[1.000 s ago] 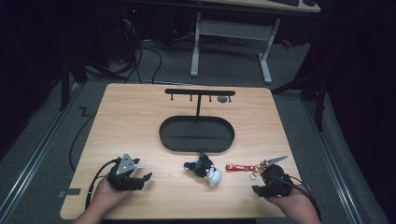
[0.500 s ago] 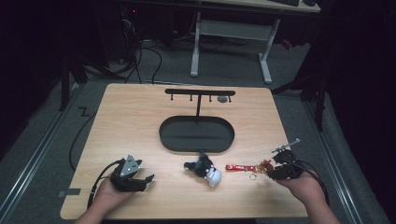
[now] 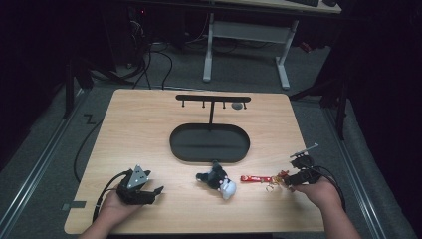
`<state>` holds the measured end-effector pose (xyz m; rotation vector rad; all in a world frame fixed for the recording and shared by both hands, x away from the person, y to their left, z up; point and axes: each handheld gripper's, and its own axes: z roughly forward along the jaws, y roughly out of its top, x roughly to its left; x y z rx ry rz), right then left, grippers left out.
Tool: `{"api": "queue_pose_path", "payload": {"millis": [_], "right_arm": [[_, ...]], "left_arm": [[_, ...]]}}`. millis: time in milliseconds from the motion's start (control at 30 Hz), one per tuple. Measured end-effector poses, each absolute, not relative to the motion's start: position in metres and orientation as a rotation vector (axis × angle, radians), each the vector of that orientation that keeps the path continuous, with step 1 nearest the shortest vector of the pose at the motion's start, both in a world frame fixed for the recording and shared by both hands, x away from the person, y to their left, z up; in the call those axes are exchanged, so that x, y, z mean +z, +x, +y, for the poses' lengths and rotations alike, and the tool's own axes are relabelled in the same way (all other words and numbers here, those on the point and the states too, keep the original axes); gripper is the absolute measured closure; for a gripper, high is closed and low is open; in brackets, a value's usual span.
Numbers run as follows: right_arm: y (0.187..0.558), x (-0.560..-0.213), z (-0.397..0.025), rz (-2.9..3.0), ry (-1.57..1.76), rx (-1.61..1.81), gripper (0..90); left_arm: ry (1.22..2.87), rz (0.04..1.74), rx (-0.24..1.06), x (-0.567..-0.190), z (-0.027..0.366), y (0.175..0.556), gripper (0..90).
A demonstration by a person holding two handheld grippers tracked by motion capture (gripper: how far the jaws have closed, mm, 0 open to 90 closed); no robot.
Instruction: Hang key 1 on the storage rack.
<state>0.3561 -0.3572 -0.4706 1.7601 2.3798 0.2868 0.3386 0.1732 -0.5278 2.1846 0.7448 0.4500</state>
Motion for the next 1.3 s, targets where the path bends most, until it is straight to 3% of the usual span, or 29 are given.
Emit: {"api": "queue_pose_path", "payload": {"millis": [800, 1067, 1300], "right_arm": [[0.370, -0.486, -0.352, 2.434, 1.720, 0.241, 44.9], [0.371, -0.489, -0.347, 2.447, 1.691, 0.248, 55.8], [0.369, -0.487, -0.343, 2.449, 1.670, 0.228, 57.3]], "left_arm": [[2.210, 0.725, 0.433, -0.530, 0.171, 0.338, 25.9], [2.217, 0.715, 0.428, -0.530, 0.170, 0.338, 25.8], [2.219, 0.714, 0.427, -0.531, 0.170, 0.338, 25.9]]}}
